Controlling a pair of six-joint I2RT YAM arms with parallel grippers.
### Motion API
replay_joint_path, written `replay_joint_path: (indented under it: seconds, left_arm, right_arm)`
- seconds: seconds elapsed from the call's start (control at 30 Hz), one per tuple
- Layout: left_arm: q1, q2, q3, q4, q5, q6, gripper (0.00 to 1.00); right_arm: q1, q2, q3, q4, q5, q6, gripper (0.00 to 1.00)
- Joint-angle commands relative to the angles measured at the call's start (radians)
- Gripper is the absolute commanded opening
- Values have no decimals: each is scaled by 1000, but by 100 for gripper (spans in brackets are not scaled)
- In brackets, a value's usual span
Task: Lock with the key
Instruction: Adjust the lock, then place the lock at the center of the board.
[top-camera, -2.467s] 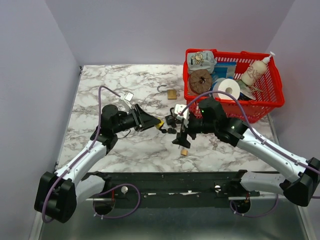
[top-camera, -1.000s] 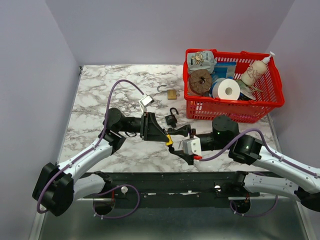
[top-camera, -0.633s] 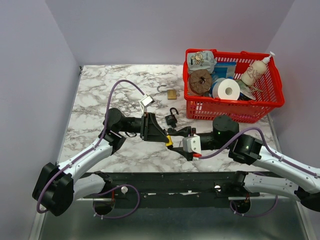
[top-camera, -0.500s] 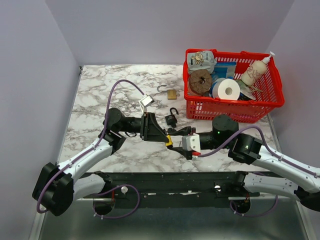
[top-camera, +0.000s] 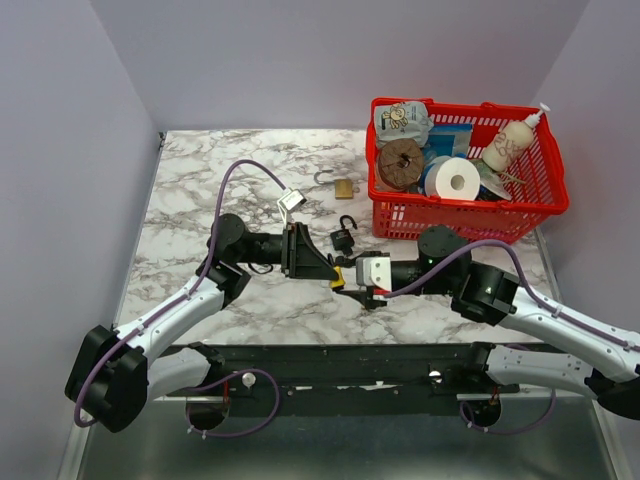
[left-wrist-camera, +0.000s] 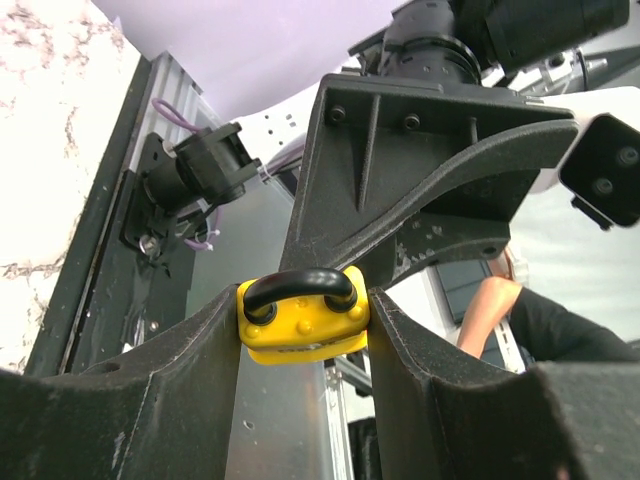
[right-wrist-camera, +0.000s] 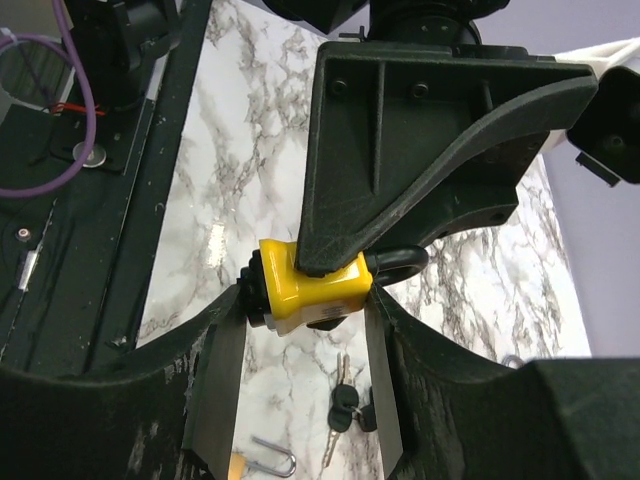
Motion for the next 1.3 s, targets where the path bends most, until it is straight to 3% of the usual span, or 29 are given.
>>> replay_joint_path:
  seconds: [0.0, 0.1, 0.27, 0.33, 0.43, 0.6, 0.8, 1.17, 1.27]
  left_arm:
    - [-20, -7, 29, 45, -75, 17, 0]
    - [-17, -10, 25, 40, -67, 24, 0]
    - [37, -35, 21, -65, -115, 63, 0]
    - [70, -64, 44, -244, -190, 152, 0]
    - [87, -96, 66, -380, -285, 238, 0]
    - [86, -110, 90, -464, -392, 255, 0]
    - [69, -87, 136, -587, -513, 232, 0]
    - [40, -96, 159, -648, -579, 217, 0]
    - [41, -87, 193, -751, -642, 165, 0]
  right_arm:
    - [10, 38, 19, 60, 58, 52, 54]
    - [9, 19, -1, 60, 57, 35, 53]
    - [7, -4, 5, -24, 113, 104, 84]
    - [7, -16, 4, -75, 200, 156, 92]
    - [0, -33, -9, -145, 264, 248, 95]
    - [-48, -41, 23, -209, 297, 467, 95]
    - [-117, 31, 103, -192, 224, 672, 91]
    - [-122, 149, 157, -78, 184, 695, 83]
    - [-122, 148, 169, -80, 335, 635, 83]
